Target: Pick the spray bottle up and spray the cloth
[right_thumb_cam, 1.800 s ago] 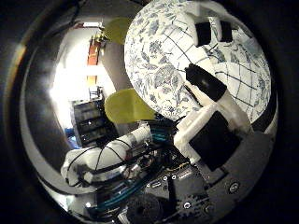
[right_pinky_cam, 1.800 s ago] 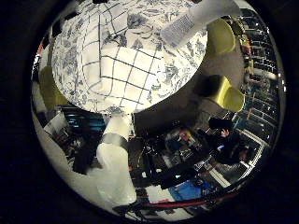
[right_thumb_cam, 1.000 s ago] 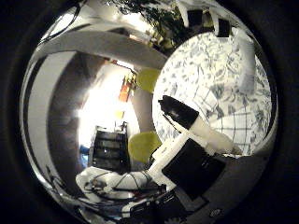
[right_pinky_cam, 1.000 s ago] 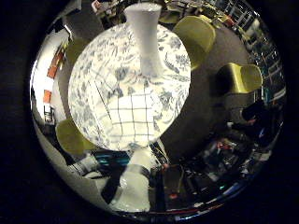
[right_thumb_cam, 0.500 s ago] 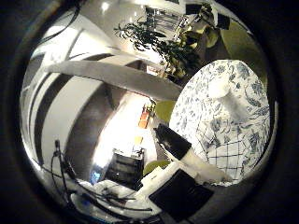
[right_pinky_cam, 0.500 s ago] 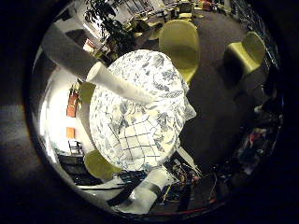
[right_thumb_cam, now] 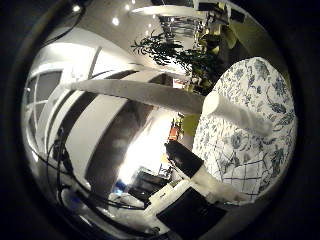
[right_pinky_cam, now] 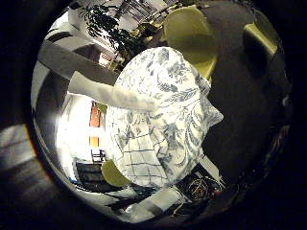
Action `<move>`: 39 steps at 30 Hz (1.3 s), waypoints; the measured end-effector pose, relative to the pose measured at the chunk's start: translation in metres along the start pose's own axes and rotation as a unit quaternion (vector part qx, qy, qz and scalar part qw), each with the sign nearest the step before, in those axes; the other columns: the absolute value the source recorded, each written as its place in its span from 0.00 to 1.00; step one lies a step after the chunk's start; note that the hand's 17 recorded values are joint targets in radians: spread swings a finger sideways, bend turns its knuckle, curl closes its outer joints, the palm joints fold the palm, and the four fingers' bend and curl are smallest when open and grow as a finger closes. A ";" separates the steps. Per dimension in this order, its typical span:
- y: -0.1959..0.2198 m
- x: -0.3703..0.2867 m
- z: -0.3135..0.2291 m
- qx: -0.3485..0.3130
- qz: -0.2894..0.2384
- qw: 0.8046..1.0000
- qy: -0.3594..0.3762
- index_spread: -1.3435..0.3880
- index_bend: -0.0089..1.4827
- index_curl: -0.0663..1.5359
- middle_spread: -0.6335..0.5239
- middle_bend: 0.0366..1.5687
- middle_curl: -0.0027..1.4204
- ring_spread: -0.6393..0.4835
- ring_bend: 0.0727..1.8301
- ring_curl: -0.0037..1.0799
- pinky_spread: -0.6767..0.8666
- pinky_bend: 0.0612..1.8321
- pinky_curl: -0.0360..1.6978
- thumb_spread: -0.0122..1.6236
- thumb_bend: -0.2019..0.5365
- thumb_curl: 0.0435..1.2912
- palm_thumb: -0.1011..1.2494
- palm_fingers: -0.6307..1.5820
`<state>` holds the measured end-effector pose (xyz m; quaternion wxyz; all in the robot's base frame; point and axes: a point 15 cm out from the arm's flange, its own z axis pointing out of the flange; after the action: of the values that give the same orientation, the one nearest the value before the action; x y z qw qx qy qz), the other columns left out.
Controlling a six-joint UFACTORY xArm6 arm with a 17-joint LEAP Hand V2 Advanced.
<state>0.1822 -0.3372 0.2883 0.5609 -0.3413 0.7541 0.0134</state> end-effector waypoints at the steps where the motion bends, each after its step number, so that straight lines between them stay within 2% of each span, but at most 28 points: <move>1: 0.001 0.005 0.001 0.000 0.002 1.000 -0.003 0.67 0.11 0.22 0.64 0.17 0.26 0.75 0.20 0.26 0.70 0.17 0.27 0.66 0.24 0.23 0.51 0.35; 10: 0.010 0.033 0.020 -0.018 0.022 0.999 -0.014 0.67 0.11 0.21 0.65 0.15 0.26 0.75 0.20 0.26 0.70 0.19 0.24 0.65 0.24 0.23 0.51 0.34; 31: -0.014 0.029 0.110 -0.077 -0.022 0.997 0.005 0.69 0.11 0.20 0.67 0.15 0.25 0.76 0.20 0.26 0.68 0.21 0.21 0.62 0.24 0.22 0.49 0.34; 36: -0.014 0.016 0.149 -0.097 -0.035 0.995 -0.007 0.70 0.11 0.21 0.66 0.17 0.26 0.74 0.21 0.26 0.66 0.20 0.20 0.62 0.24 0.22 0.50 0.37; 39: -0.005 0.005 0.180 -0.110 -0.031 0.993 -0.026 0.70 0.11 0.21 0.60 0.22 0.27 0.66 0.29 0.29 0.61 0.20 0.19 0.61 0.25 0.23 0.53 0.46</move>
<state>0.3345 -0.2706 0.2195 0.5398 -0.4240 0.7219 0.0878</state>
